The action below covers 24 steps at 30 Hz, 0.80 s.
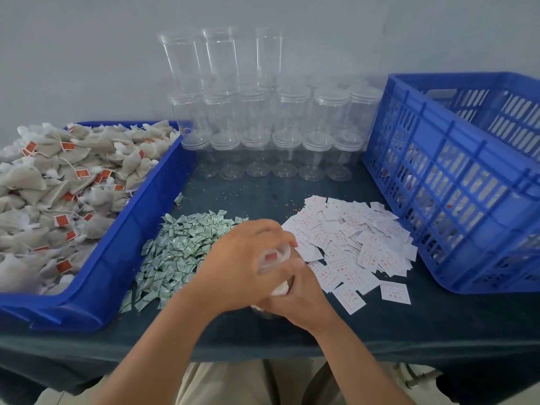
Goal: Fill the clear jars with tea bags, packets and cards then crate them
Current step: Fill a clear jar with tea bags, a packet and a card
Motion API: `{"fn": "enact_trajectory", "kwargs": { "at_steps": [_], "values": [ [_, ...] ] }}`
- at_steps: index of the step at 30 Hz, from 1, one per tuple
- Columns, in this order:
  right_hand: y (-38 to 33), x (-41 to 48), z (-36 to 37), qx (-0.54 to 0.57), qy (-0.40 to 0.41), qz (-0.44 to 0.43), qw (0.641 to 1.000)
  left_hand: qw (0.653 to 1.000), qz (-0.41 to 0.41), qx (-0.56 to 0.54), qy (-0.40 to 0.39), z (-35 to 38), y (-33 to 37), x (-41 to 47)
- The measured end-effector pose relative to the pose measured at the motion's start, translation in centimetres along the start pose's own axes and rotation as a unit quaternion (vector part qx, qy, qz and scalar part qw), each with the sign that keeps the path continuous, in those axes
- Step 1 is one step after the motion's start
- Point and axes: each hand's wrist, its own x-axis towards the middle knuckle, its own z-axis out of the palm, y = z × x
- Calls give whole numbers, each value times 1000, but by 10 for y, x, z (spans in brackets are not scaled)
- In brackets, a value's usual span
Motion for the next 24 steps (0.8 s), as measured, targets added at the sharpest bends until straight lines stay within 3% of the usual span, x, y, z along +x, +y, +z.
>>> {"fn": "enact_trajectory", "kwargs": {
  "at_steps": [4, 10, 14, 17, 19, 21, 24],
  "values": [
    [-3, -2, 1, 21, -7, 29, 999, 992, 46, -109, -54, -13, -14, 6],
    [-5, -2, 4, -5, 17, 34, 999, 991, -81, -5, -106, -16, -6, 1],
    [-3, -3, 9, -52, 7, 14, 999, 983, -177, 38, 7, 6, 19, 1],
    [0, -4, 4, -49, 5, 20, 999, 986, -108, 100, 82, 17, 23, 3],
    [1, -3, 1, -11, -9, 44, 999, 996, -28, 29, 74, 11, 9, 4],
    [1, -3, -1, 25, -27, 52, 998, 992, 39, -114, 21, 2, -7, 3],
    [-3, -2, 1, 31, -33, 53, 998, 967, 35, -250, -14, -4, -23, 3]
  ]
}}
